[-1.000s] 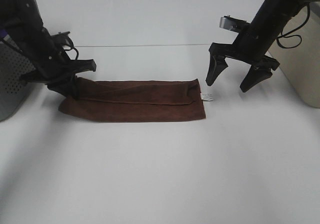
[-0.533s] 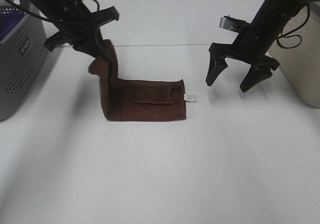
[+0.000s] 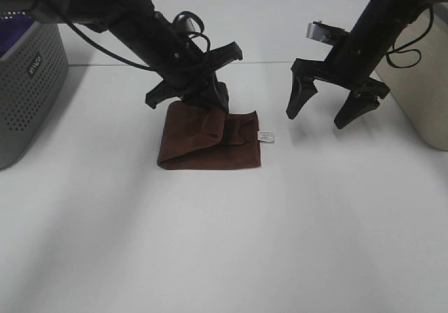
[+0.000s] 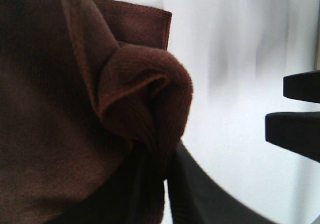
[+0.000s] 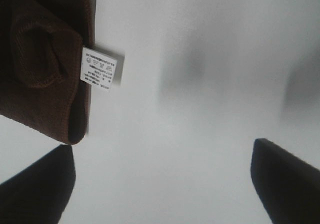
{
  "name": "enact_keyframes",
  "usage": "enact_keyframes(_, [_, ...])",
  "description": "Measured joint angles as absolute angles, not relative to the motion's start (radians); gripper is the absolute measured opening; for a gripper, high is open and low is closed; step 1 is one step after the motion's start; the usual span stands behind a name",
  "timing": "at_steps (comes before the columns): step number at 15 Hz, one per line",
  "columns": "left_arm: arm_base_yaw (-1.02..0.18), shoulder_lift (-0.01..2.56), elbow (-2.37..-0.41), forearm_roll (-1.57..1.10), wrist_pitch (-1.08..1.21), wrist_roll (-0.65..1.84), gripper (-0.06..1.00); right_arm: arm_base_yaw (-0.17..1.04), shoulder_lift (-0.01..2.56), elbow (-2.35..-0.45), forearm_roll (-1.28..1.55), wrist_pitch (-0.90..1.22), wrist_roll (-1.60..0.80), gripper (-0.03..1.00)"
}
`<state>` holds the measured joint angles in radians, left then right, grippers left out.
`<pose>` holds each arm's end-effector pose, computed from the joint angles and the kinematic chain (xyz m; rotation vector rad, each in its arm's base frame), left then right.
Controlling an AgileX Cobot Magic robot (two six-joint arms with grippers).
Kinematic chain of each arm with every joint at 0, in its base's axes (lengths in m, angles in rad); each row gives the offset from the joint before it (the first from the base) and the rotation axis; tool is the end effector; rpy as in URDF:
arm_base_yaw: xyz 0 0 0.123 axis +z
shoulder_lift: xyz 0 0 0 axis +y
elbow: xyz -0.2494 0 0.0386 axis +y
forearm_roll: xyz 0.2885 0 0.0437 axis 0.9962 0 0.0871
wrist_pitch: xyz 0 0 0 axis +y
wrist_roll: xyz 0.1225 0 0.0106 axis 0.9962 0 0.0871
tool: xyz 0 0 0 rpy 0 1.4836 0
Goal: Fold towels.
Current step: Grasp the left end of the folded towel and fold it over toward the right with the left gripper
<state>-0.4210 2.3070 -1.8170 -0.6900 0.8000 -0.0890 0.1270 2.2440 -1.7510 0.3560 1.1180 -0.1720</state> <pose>0.4546 -0.2651 0.0885 -0.0943 2.7960 -0.9364 0.4603 0.0976 0.0794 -0.2276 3.0396 0.4956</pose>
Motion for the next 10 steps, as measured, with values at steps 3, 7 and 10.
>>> enact_keyframes(3, [-0.444,2.32,-1.817,-0.772,0.771,-0.054,0.63,0.127,2.244,-1.751,0.357,1.118,-0.172,0.89])
enact_keyframes(7, [-0.444,2.285,-1.817,-0.797,0.756,0.128,0.78,0.127,2.244,-1.751,0.416,1.118,-0.174,0.89])
enact_keyframes(10, [-0.387,2.224,-1.817,-0.681,0.757,0.154,0.78,0.127,2.244,-1.751,0.625,1.118,-0.273,0.89])
